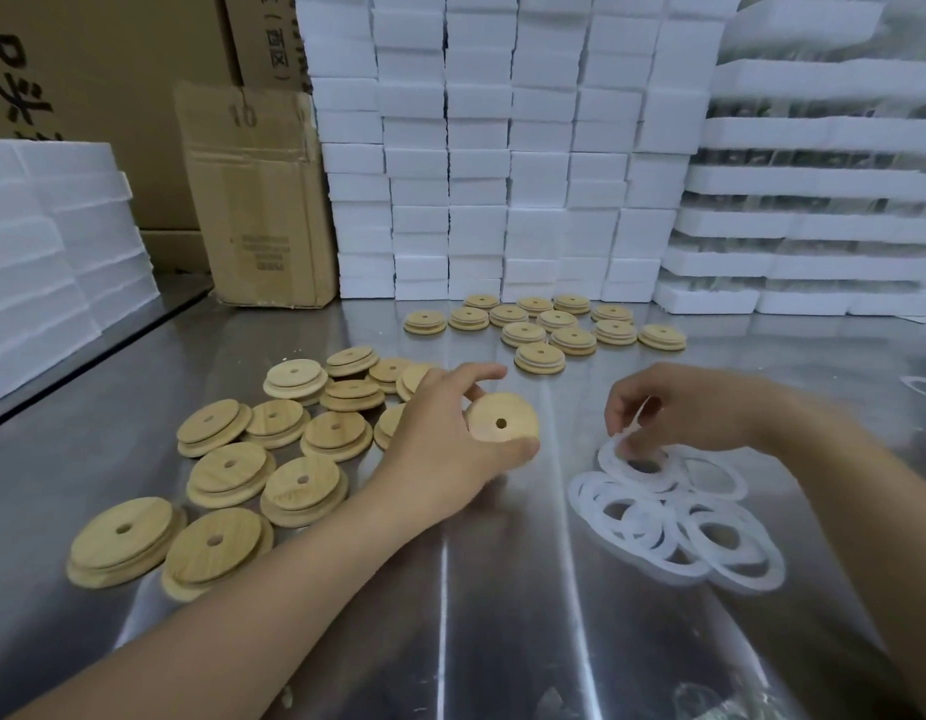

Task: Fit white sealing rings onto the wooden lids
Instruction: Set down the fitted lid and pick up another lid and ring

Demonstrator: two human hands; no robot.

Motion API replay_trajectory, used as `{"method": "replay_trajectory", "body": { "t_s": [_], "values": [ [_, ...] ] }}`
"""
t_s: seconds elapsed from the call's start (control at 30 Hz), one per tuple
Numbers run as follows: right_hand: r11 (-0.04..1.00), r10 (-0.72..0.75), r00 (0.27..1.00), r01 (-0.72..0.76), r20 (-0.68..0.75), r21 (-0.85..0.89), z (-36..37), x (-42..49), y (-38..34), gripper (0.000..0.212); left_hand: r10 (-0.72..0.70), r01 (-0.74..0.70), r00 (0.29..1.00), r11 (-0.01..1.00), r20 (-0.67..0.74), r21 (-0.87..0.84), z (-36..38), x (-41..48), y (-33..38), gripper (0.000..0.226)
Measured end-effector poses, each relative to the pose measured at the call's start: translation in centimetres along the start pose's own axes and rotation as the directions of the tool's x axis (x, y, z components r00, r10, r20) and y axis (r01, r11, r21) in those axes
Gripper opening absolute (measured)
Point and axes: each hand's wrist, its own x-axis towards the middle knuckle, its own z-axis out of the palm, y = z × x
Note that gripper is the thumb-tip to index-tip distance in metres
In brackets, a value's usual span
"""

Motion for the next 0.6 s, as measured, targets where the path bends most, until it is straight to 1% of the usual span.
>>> {"method": "replay_trajectory", "body": {
  "t_s": [0.1, 0.2, 0.33, 0.4, 0.5, 0.6],
  "values": [
    [0.997, -0.015, 0.999, 0.017, -0.030, 0.070, -0.7, -0.2, 0.5, 0.016, -0.164, 0.165, 0.986, 0.949, 0.025, -0.267, 0.0, 0.1, -0.2, 0.076],
    [0.990, -0.041, 0.997, 0.050, -0.071, 0.135, -1.2, -0.5, 0.9, 0.016, -0.263, 0.259, 0.963, 0.868, 0.050, -0.424, -0.1, 0.2, -0.4, 0.072],
    [0.930, -0.111, 0.984, 0.151, -0.136, 0.334, -1.5, -1.0, 0.4, 0.017, -0.335, 0.338, 0.936, 0.761, 0.111, -0.554, -0.3, 0.4, -0.4, 0.059],
    [0.877, -0.170, 0.978, 0.204, -0.117, 0.434, -1.4, -1.3, -0.7, 0.020, -0.351, 0.367, 0.923, 0.689, 0.155, -0.624, -0.3, 0.4, -0.2, 0.054],
    [0.772, -0.250, 0.964, 0.253, -0.088, 0.584, -0.2, -1.2, -2.9, 0.025, -0.373, 0.390, 0.911, 0.649, 0.173, -0.653, -0.3, 0.6, 0.0, 0.035],
    [0.714, -0.302, 0.948, 0.294, -0.098, 0.635, 2.4, -0.6, -5.2, 0.021, -0.376, 0.406, 0.904, 0.615, 0.201, -0.676, -0.6, 0.8, 0.3, 0.024]
  ]
}}
